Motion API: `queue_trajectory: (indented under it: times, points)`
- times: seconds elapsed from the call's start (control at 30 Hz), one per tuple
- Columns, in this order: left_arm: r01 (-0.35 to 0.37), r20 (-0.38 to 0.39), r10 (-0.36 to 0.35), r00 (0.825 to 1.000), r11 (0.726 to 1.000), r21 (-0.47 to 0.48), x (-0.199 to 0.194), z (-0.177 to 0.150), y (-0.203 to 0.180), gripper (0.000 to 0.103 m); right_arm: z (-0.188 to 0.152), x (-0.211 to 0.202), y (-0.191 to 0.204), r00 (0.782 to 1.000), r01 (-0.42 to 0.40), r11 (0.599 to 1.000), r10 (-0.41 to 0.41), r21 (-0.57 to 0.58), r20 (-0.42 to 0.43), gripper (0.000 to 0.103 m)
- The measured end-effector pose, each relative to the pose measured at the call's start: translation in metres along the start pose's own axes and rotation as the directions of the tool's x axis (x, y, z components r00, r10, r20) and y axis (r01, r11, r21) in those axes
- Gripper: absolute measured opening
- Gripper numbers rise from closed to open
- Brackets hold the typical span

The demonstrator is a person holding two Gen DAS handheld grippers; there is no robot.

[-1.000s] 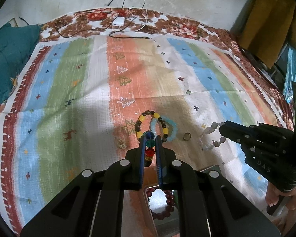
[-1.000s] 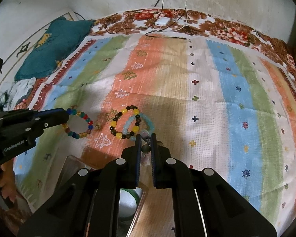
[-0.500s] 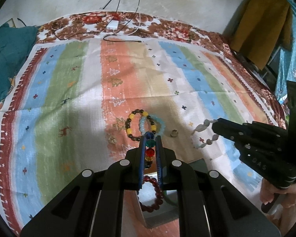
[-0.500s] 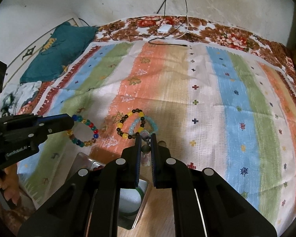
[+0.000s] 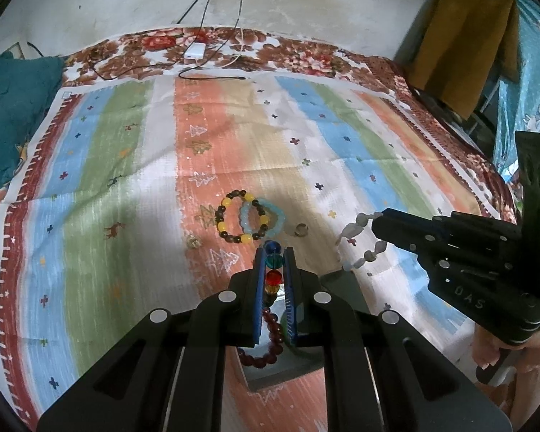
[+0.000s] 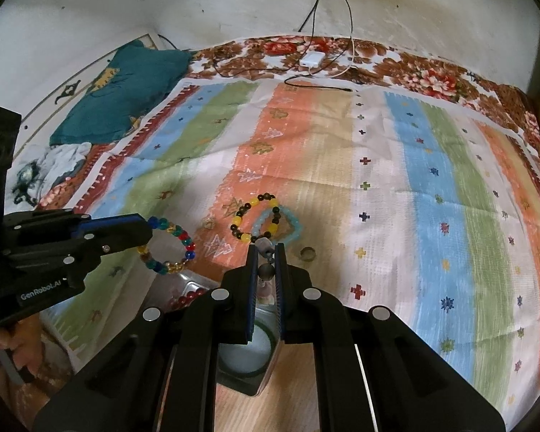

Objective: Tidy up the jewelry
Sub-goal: 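Lift both held bracelets and carry them over the silver tin, then open both tools to drop the bracelets into the tin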

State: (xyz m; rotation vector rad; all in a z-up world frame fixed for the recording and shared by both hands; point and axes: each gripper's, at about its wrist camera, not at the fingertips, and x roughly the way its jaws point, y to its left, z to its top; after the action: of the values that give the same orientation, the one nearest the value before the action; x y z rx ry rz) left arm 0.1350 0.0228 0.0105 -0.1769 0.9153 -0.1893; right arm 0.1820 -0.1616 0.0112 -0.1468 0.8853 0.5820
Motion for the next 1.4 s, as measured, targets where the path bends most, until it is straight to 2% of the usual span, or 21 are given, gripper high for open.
queue_trajectory:
  times: [0.43, 0.77, 0.83, 0.87, 0.9, 0.93, 0.97, 1.03, 1.1, 1.2, 1.27, 1.4]
  points:
    - [0.008, 0.007, -0.008, 1.0, 1.0, 0.012, -0.012, -0.019, -0.009, 0.009, -0.019, -0.013, 0.011, 1.0, -0.024, 0.999, 0.024, -0.021, -0.003, 0.01]
    - [-0.01, -0.026, 0.01, 1.0, 1.0, 0.024, -0.009, -0.034, -0.017, 0.009, -0.036, -0.014, 0.018, 0.999, -0.039, 0.999, 0.038, -0.038, -0.034, 0.01]
    - [-0.016, -0.043, 0.017, 0.999, 1.0, 0.016, -0.006, -0.034, -0.015, 0.015, -0.038, -0.012, 0.019, 0.998, -0.037, 0.999, 0.036, -0.035, -0.044, 0.011]
    - [-0.026, -0.043, 0.026, 0.999, 1.0, 0.01, -0.006, -0.034, -0.014, 0.025, -0.039, -0.01, 0.019, 0.998, -0.038, 0.999, 0.036, -0.033, -0.052, 0.015]
    - [-0.038, -0.038, 0.038, 0.999, 0.999, 0.006, -0.006, -0.034, -0.012, 0.028, -0.04, -0.008, 0.019, 0.998, -0.032, 0.999, 0.03, -0.03, -0.061, 0.02]
    - [-0.053, -0.033, 0.053, 0.998, 0.999, 0.003, -0.007, -0.033, -0.01, 0.028, -0.04, -0.007, 0.018, 0.998, -0.023, 0.999, 0.022, -0.026, -0.061, 0.03]
    - [-0.063, -0.031, 0.063, 0.998, 0.998, -0.001, -0.007, -0.033, -0.009, 0.03, -0.04, -0.007, 0.017, 0.998, -0.017, 1.0, 0.016, -0.023, -0.059, 0.032]
    - [-0.074, -0.03, 0.074, 0.997, 0.997, -0.017, -0.007, -0.033, -0.004, 0.033, -0.039, -0.006, 0.014, 0.998, -0.012, 1.0, 0.011, -0.014, -0.06, 0.033]
    - [-0.085, -0.032, 0.084, 0.996, 0.996, -0.034, -0.006, -0.032, 0.0, 0.039, -0.039, -0.005, 0.01, 0.998, -0.006, 1.0, 0.006, 0.0, -0.063, 0.039]
    - [-0.091, -0.031, 0.09, 0.996, 0.994, -0.054, -0.005, -0.03, 0.006, 0.052, -0.037, -0.005, 0.005, 0.998, -0.005, 1.0, 0.006, 0.016, -0.061, 0.044]
    - [-0.094, -0.034, 0.091, 0.995, 0.993, -0.067, -0.004, -0.029, 0.01, 0.053, -0.036, -0.004, 0.001, 0.998, -0.004, 1.0, 0.006, 0.027, -0.061, 0.048]
    - [-0.095, -0.042, 0.091, 0.995, 0.991, -0.096, -0.001, -0.027, 0.019, 0.062, -0.033, -0.001, -0.007, 0.998, -0.001, 0.999, 0.004, 0.054, -0.066, 0.054]
